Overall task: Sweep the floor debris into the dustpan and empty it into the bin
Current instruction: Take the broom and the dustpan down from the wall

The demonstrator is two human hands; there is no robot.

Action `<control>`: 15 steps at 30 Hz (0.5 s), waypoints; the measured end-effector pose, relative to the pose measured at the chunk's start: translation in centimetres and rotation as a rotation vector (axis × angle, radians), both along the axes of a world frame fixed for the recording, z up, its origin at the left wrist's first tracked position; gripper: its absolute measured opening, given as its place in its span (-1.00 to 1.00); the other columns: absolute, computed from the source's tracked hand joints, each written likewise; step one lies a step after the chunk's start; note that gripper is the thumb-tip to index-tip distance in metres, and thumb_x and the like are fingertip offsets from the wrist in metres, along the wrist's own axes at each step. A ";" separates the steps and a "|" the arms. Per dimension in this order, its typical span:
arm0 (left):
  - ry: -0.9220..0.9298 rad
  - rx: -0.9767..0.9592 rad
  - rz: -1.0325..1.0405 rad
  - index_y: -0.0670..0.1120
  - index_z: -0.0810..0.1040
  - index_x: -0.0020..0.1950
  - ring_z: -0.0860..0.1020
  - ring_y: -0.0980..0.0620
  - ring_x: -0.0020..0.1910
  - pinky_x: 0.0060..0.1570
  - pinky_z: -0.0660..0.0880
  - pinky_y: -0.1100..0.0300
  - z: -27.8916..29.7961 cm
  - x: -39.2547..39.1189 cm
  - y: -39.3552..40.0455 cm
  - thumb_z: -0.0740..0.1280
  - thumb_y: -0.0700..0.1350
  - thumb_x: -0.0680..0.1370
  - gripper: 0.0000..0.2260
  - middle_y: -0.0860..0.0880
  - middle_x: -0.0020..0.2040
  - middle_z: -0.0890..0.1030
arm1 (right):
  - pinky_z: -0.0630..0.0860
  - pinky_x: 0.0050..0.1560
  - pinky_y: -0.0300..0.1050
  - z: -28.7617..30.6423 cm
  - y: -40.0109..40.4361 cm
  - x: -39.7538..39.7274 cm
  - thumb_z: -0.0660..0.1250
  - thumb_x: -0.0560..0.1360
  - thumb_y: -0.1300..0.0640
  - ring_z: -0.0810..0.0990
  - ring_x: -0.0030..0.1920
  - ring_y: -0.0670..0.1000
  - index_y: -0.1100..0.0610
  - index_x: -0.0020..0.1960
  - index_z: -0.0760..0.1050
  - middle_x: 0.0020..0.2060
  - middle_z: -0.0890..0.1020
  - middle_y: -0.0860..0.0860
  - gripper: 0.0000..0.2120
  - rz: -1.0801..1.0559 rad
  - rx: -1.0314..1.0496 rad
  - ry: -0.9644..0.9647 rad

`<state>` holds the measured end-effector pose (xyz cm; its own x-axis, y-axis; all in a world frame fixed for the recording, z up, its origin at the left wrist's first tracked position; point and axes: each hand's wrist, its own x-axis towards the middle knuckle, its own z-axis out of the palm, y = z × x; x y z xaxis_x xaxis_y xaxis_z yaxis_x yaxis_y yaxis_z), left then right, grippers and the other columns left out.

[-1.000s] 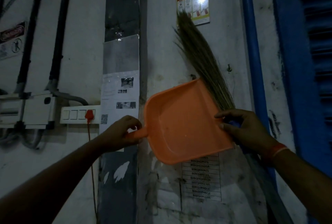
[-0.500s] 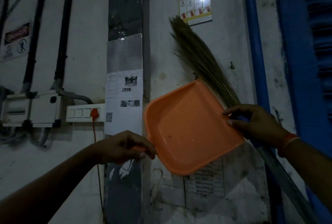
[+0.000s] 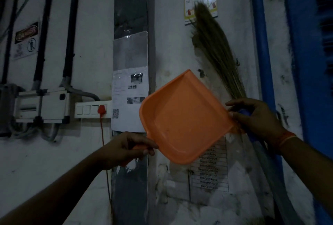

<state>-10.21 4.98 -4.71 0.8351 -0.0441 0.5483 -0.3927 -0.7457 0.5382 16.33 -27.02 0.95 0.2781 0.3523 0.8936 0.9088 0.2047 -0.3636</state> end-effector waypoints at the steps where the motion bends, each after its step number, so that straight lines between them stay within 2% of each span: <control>1: -0.010 -0.011 0.011 -0.11 0.67 0.26 0.66 0.02 0.01 0.00 0.61 0.11 -0.2 -0.1 -0.1 0.33 -0.31 0.61 -0.74 -0.11 0.09 0.70 | 0.62 -0.05 -0.22 0.0 0.1 0.0 0.47 0.42 0.30 0.67 -0.03 -0.03 0.06 0.06 0.64 -0.09 0.69 0.04 -0.74 0.004 0.009 0.003; 5: -0.058 -0.067 0.041 -0.12 0.66 0.27 0.67 0.02 0.02 -0.04 0.61 0.17 -1.1 0.0 -0.6 0.33 -0.31 0.62 -0.73 -0.12 0.09 0.70 | 0.63 -0.07 -0.22 -0.1 0.6 -0.6 0.47 0.42 0.29 0.66 -0.02 0.02 0.07 0.07 0.64 -0.08 0.68 0.07 -0.74 0.012 0.073 0.047; 8: -0.139 -0.172 0.080 -0.09 0.65 0.28 0.66 0.07 -0.05 -0.15 0.60 0.22 -2.2 0.4 -0.9 0.33 -0.31 0.61 -0.72 -0.11 0.09 0.70 | 0.65 -0.24 -0.18 -0.2 1.0 -1.8 0.46 0.43 0.28 0.65 -0.11 0.09 0.06 0.07 0.63 -0.08 0.67 0.07 -0.75 0.013 0.111 0.088; 11: -0.223 -0.275 0.121 0.00 0.66 0.28 0.65 -0.07 0.05 -0.03 0.61 0.12 -3.6 1.1 -1.1 0.36 -0.24 0.61 -0.71 -0.10 0.15 0.68 | 0.63 -0.35 -0.13 -0.3 1.6 -3.1 0.45 0.44 0.28 0.63 -0.23 0.20 0.07 0.08 0.62 -0.08 0.66 0.10 -0.75 0.052 0.124 0.124; 13: -0.277 -0.342 0.139 0.03 0.66 0.27 0.65 -0.09 0.04 -0.04 0.61 0.13 -4.7 1.5 -1.9 0.38 -0.21 0.59 -0.72 -0.09 0.14 0.69 | 0.61 -0.38 -0.13 -0.6 2.0 -3.9 0.44 0.44 0.29 0.59 -0.37 0.16 0.09 0.09 0.61 -0.08 0.66 0.13 -0.75 0.100 0.127 0.148; 15: -0.330 -0.403 0.161 0.08 0.68 0.24 0.66 -0.07 -0.03 -0.10 0.60 0.14 -5.7 1.9 -3.0 0.41 -0.14 0.56 -0.73 -0.10 0.12 0.69 | 0.61 -0.38 -0.10 -1.1 2.7 -4.6 0.44 0.44 0.29 0.56 -0.40 0.11 0.10 0.10 0.61 -0.08 0.65 0.16 -0.74 0.146 0.126 0.171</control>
